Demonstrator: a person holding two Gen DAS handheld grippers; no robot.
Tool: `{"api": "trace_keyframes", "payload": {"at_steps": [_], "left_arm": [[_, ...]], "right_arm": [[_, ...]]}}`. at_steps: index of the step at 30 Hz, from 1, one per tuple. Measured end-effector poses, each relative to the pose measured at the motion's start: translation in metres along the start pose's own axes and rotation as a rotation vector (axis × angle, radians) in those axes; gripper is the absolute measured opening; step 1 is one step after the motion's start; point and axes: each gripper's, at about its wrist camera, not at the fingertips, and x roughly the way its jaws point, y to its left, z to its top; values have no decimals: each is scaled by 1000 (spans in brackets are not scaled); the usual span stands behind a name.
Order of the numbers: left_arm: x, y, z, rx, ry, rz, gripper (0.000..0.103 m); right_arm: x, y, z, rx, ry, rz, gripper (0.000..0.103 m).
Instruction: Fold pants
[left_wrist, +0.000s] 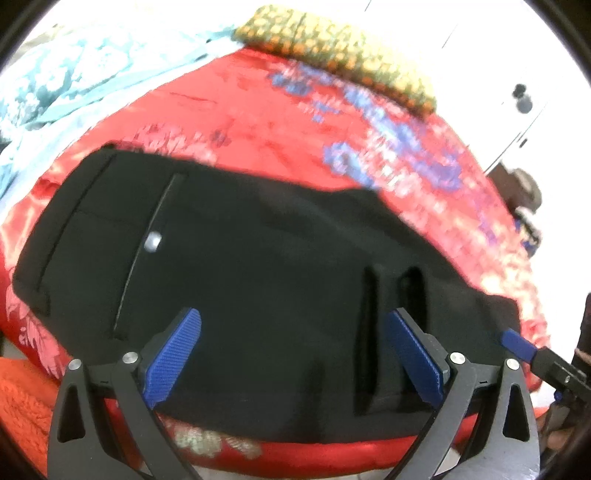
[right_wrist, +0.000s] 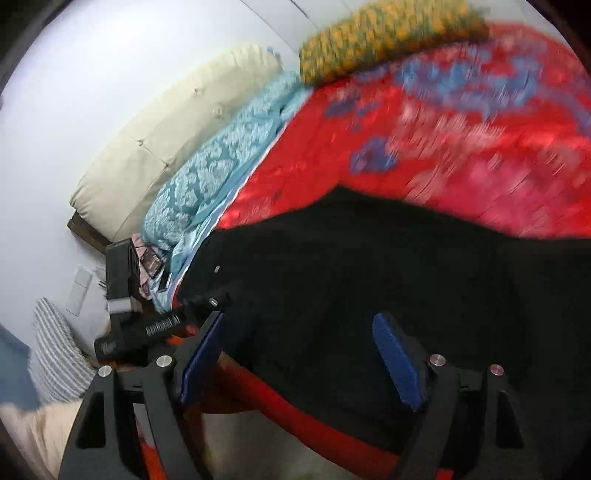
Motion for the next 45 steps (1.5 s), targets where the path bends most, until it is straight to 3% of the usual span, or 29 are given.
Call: {"api": "trace_keyframes", "payload": {"at_steps": [2,3,4,6,8,10,11,13,18,22,25,26,27,28,31,34,38,41,45], "left_arm": [[-9,-13,1,35,-37,-60,93],[-14,-28,-1,82,-50,-106,81],[-15,-39,-3,122,-46,-132,77],[-7,-68,-10,227,-2,-169,74],[13,-93,-21,311,58,-144,71],[36,-111,-31,363,127,-115,49],[44,-117,-36,379,152,-99,8],[48,-121,-42,398,162,-64,9],[15,-114,-33,430,52,-32,9],[37,-103,-44,440,130,43,15],[42,-105,-48,457,136,80,37],[39,-104,-47,451,130,85,65],[35,-100,-45,432,113,92,84],[28,-94,-43,404,85,98,88],[18,-74,-31,270,49,65,89],[19,-63,-26,199,19,85,89],[29,-75,-28,273,5,133,93],[45,-81,-37,338,51,188,93],[56,-76,-41,331,86,205,97]], "right_arm": [[-43,-4,-11,-48,-48,-75,85],[-56,-10,-15,-57,-66,-107,85],[-72,-17,-22,-56,-89,-145,85],[-96,-21,-41,-30,-131,-193,85],[-114,-24,-57,-2,-164,-234,85],[-126,-27,-66,16,-181,-257,85],[-129,-26,-65,9,-193,-273,85],[-136,-26,-59,-26,-218,-317,85],[-142,-26,-65,-130,-226,-467,85],[-122,-39,-58,-133,-189,-507,85],[-95,-51,-50,-137,-145,-487,85],[-84,-57,-49,-121,-107,-457,85],[-70,-69,-49,-74,-55,-424,85],[-63,-76,-51,-43,-28,-418,85],[-52,-82,-55,-47,-9,-444,85],[-47,-79,-57,-83,2,-479,85],[-40,-73,-61,-130,13,-527,91],[-33,-68,-63,-164,23,-565,95],[-29,-66,-64,-176,26,-584,99]]}}
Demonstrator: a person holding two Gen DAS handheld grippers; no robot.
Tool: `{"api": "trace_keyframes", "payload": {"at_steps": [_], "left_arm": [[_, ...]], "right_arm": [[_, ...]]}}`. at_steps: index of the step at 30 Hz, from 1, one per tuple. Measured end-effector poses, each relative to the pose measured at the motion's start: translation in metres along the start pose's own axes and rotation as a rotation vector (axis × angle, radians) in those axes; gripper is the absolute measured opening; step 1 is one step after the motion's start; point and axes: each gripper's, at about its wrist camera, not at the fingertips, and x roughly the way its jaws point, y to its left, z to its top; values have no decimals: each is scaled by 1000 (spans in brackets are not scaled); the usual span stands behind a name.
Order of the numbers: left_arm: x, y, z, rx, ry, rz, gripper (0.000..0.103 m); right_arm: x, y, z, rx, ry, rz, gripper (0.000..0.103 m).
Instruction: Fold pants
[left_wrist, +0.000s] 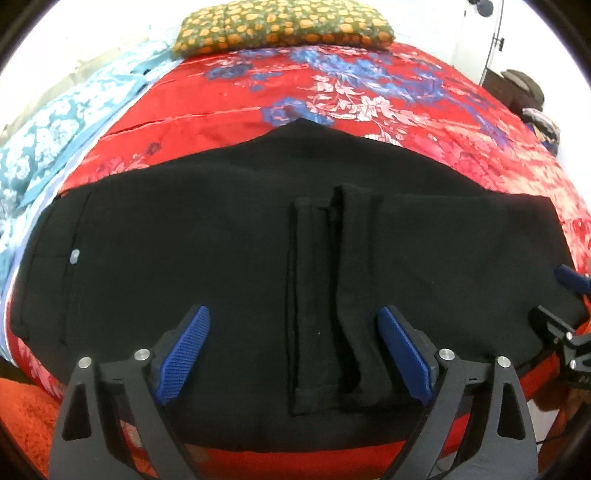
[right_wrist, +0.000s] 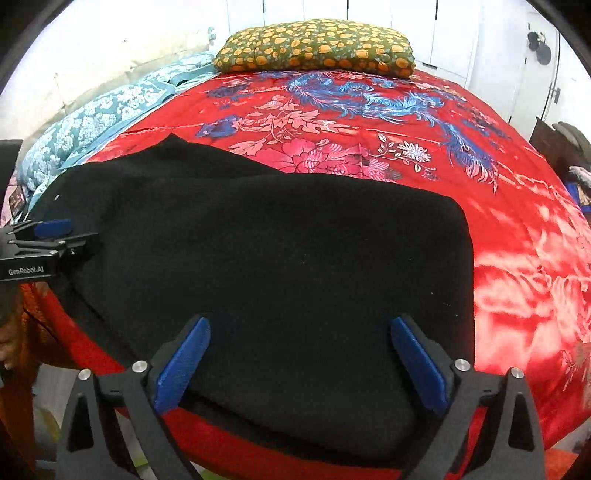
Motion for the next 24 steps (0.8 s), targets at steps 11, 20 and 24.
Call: {"api": "trace_keyframes", "payload": {"at_steps": [11,20,24], "left_arm": [[4,4,-3,-4,10,-5,101],[7,5,-4,1,6,-3,102],[7,4,-5,5,2,-1,102]], "right_arm": [[3,3,0,-10,4,-21,103],[4,5,0,-10,12,-36,103],[5,6,0,-15,14,-44,103]]}}
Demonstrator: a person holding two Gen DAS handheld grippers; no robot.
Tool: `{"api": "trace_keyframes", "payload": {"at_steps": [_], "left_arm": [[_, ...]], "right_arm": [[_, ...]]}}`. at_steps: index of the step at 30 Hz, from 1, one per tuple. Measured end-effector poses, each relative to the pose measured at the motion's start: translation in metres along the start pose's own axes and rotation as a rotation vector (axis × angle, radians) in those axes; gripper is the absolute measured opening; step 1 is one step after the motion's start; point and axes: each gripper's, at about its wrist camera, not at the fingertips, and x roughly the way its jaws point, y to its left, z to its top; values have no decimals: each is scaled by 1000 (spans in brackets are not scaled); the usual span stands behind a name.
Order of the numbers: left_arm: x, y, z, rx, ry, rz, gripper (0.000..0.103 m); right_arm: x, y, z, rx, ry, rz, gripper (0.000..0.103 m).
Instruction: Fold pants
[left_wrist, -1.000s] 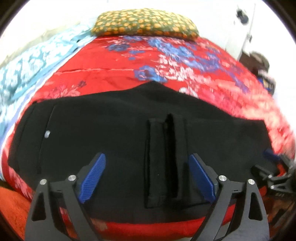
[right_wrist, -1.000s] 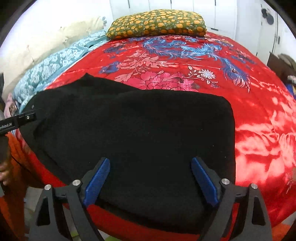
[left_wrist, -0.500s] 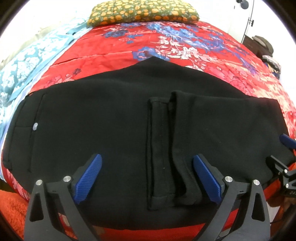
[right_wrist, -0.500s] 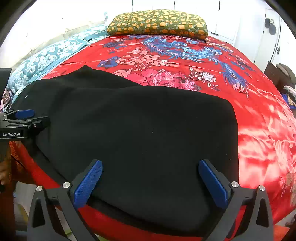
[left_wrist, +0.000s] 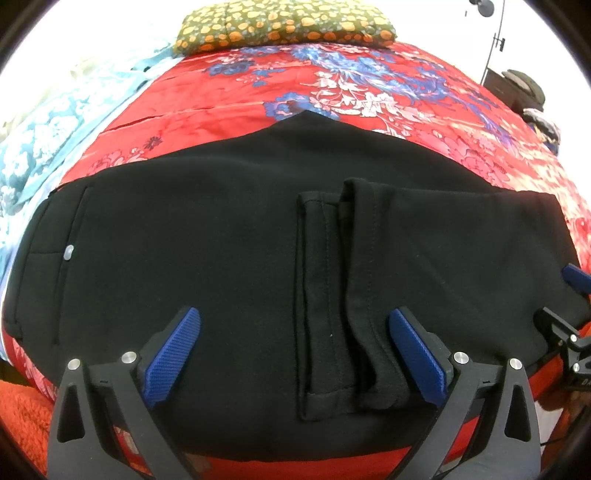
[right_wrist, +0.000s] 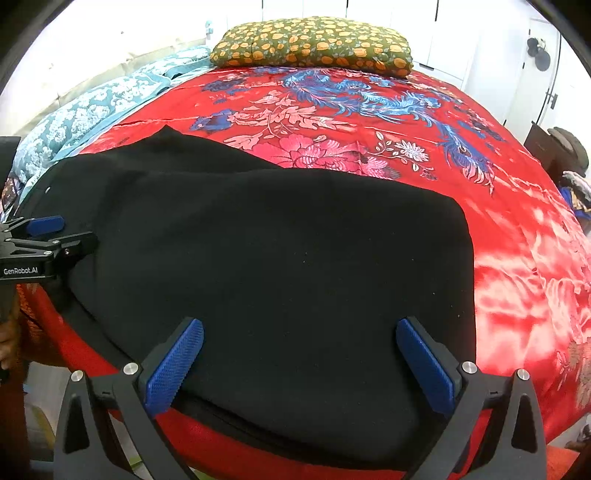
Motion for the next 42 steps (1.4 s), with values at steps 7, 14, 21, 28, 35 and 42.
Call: {"api": "trace_keyframes", "payload": {"at_steps": [7,14,21,28,35,42], "left_arm": [[0,-1,-1,5,-5,4,102],[0,-2,-1,8,-5,6,102],[0,-2,-1,11,-3,7,102],[1,-2,-1,13,0,6,102],[1,-2,-1,14,1,3,102],[0,1,-1,-1,4,-16,103]], "right_arm": [[1,2,0,-4,3,-11,103],[1,1,0,-5,3,-11,103],[1,1,-1,-4,1,-12,103],[-1,0,-3,5,-23,-5,103],[-1,0,-4,8,-35,-3,103],[-1,0,-5,6,-38,-2,103]]}}
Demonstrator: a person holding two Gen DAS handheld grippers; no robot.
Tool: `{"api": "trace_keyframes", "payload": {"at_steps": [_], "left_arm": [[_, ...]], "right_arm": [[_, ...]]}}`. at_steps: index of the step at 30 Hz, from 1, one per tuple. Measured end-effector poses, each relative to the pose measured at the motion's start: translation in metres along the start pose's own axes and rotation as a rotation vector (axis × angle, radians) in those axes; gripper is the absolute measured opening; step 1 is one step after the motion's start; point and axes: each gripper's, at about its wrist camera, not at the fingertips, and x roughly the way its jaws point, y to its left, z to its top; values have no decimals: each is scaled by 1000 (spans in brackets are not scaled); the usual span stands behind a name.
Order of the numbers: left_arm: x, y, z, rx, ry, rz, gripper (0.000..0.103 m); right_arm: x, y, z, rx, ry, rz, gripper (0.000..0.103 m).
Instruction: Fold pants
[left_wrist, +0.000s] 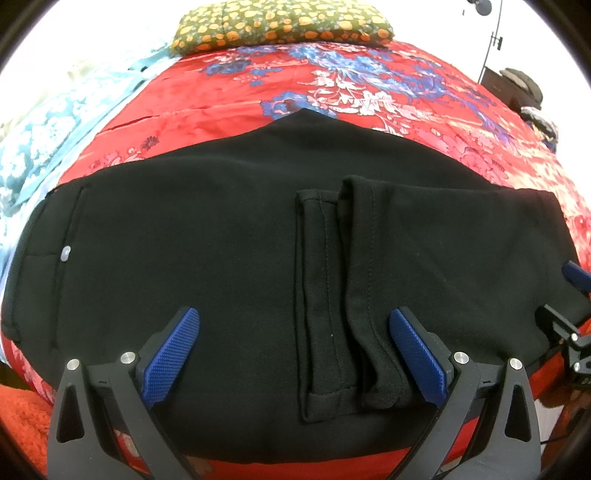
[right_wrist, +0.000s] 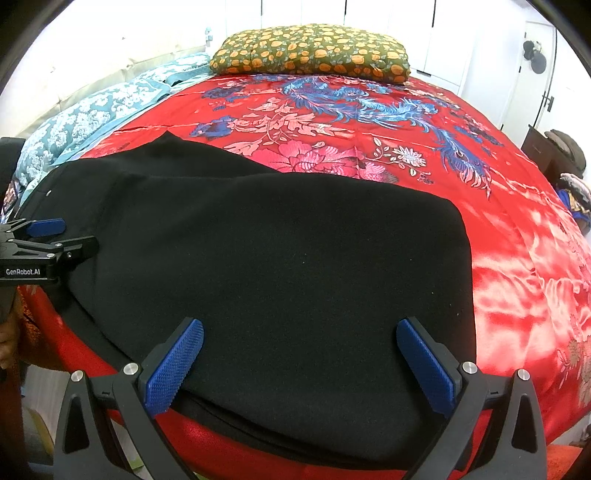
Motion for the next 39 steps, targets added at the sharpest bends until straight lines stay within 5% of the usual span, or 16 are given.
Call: {"api": "trace_keyframes", "payload": {"at_steps": [7,12,16,19,25,26,27,28,30,35,39], "left_arm": [[-29,33,19,-79,12,-82,101],[-71,144,57,-262,-84,16,102],[-44,230,65,-347,65,19,102],[-18,256,55,-330,129,12,102],[24,259,49,-373,230,-211,101],[24,255,49,-373,222,-235,90],[24,251,49,-375,219,-269,61],[24,249,50,-384,230,-263,56],[17,249,49,-417,224,-267,29],[-21,244,55,-573,178,-342,18],[-78,205,72,-622,104,-499,17]], "right_arm": [[-16,-6,10,24,-30,23,103],[-51,-20,18,98,-165,55,103],[-48,-21,19,111,-152,64,103],[-45,-16,19,111,-140,77,103],[-45,-5,15,59,-126,82,103],[-45,-4,14,52,-125,80,103],[-45,-3,14,45,-124,78,103],[-45,-2,14,41,-123,75,103],[-46,-2,14,43,-129,76,103],[-54,-10,20,82,-162,92,103],[-68,-24,26,138,-217,114,103]]}}
